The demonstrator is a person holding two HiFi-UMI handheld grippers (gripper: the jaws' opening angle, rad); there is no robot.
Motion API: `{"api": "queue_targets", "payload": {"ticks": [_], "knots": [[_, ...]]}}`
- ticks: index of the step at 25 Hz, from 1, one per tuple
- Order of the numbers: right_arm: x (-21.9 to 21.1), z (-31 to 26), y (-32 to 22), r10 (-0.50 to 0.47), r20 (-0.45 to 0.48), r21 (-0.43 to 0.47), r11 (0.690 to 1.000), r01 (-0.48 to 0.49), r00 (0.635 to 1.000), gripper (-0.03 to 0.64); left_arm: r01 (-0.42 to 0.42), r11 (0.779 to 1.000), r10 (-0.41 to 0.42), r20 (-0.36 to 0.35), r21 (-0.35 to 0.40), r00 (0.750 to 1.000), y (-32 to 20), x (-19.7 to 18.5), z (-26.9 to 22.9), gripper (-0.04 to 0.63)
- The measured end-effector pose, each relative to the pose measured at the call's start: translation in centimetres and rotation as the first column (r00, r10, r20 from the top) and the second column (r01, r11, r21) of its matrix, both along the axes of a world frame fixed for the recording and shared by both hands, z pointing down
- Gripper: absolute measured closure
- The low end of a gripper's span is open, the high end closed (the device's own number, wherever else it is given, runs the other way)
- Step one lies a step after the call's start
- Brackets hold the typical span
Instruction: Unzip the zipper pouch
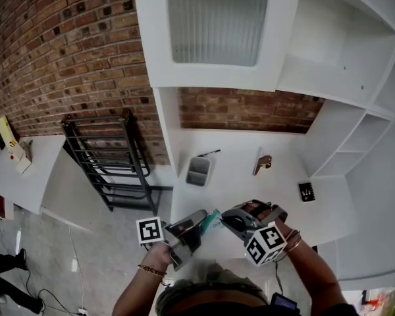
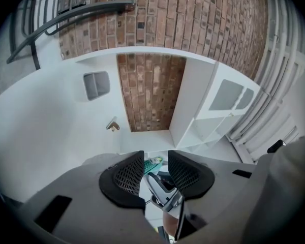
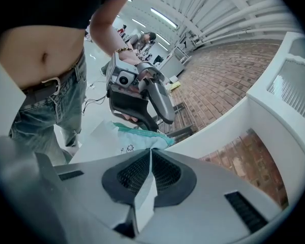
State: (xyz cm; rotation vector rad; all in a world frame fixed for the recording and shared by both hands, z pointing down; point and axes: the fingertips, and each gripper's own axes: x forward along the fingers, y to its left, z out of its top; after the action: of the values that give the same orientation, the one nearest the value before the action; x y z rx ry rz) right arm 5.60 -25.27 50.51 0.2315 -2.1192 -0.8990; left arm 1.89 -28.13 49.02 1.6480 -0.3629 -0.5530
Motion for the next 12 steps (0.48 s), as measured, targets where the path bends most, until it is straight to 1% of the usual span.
{"api": "queue_targets", "payload": {"ticks": [6, 9, 12], "knots": [[0.2, 0.29, 0.18, 0.005, -0.009, 0.0, 1.0, -0.005, 1.0, 0.607, -0.039, 0.999, 0.039, 0.008, 0.001, 0.999, 0.78, 0.47, 0.21, 0.465], [0.25, 0.45, 0.23, 0.006, -0.014, 0.005, 1.0, -0.005, 1.0, 0.607, -0.037, 0.999, 0.037, 0.0, -0.015, 0.999, 0.82, 0.57, 0.45, 0.466], [0.36, 0.77, 0.29, -0.001, -0.035, 0.018, 1.0, 0.002, 0.999, 0.607, -0.041, 0.999, 0.041, 0.02, -0.021, 0.999, 0.87, 0.77, 0.98, 0.491]]}}
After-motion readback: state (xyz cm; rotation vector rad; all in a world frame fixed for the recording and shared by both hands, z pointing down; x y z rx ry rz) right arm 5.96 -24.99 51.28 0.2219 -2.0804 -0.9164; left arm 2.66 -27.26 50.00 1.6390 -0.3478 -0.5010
